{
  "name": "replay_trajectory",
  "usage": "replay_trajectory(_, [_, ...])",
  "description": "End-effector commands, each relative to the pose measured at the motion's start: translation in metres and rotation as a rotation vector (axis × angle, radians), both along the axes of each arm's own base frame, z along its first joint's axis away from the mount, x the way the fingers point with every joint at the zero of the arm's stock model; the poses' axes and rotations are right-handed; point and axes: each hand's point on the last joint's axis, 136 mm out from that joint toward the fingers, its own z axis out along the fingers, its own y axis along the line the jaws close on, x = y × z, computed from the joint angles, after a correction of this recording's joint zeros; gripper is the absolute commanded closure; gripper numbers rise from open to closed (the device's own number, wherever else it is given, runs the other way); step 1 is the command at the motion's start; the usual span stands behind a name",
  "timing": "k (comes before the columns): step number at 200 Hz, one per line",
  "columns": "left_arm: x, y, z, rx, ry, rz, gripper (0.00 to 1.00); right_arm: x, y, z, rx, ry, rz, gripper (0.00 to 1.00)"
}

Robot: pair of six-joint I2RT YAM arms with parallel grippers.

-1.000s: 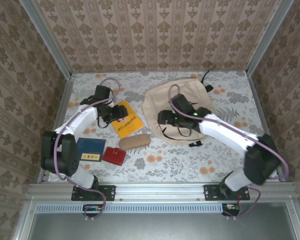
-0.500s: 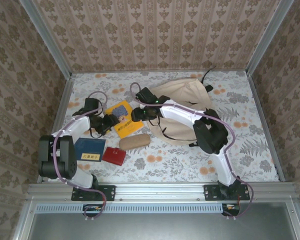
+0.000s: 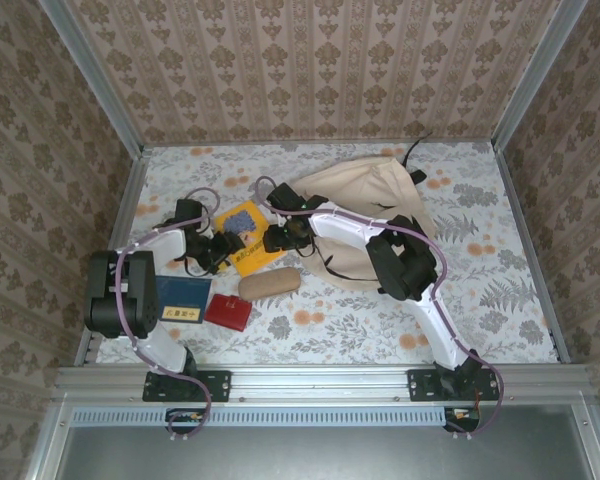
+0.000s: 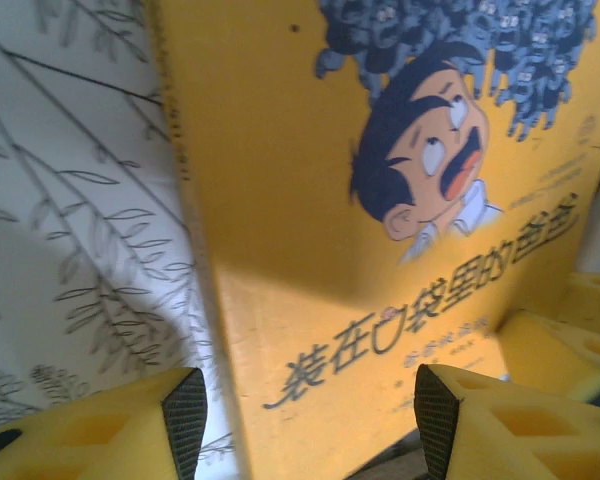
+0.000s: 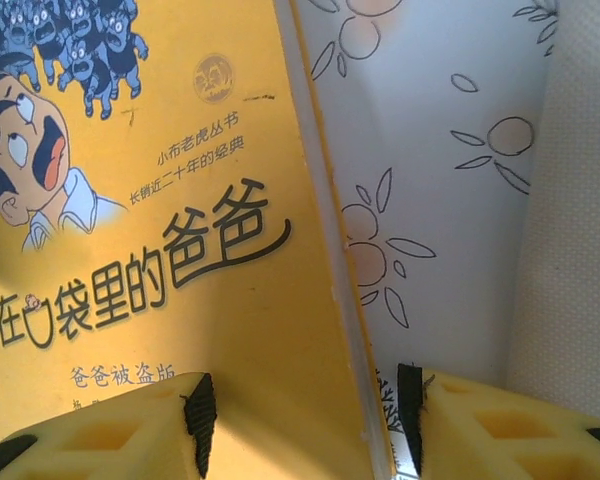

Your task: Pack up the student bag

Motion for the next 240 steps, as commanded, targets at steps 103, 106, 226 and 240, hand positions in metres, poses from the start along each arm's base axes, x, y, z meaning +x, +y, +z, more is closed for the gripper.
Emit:
replay_trajectory(103, [0.010, -0.046, 0.028, -0.325, -0.134, -0.106, 0.44, -0.023, 0.008, -0.031, 0.041, 0.155, 0.014, 0.53])
replay_trajectory(106, [0.011, -0.046, 0.030, -0.334, -0.140, -0.105, 0.45, -0.023, 0.008, -0.031, 0.042, 0.156, 0.012, 0.53])
replay_trajectory(226, [0.015, -0.059, 0.057, -0.423, -0.251, -0.138, 0.47, -0.022, 0.011, -0.028, 0.097, 0.189, -0.008, 0.56])
replay_trajectory(240, [0.014, -0.062, 0.058, -0.434, -0.250, -0.148, 0.47, -0.022, 0.011, -0.028, 0.097, 0.188, -0.008, 0.56])
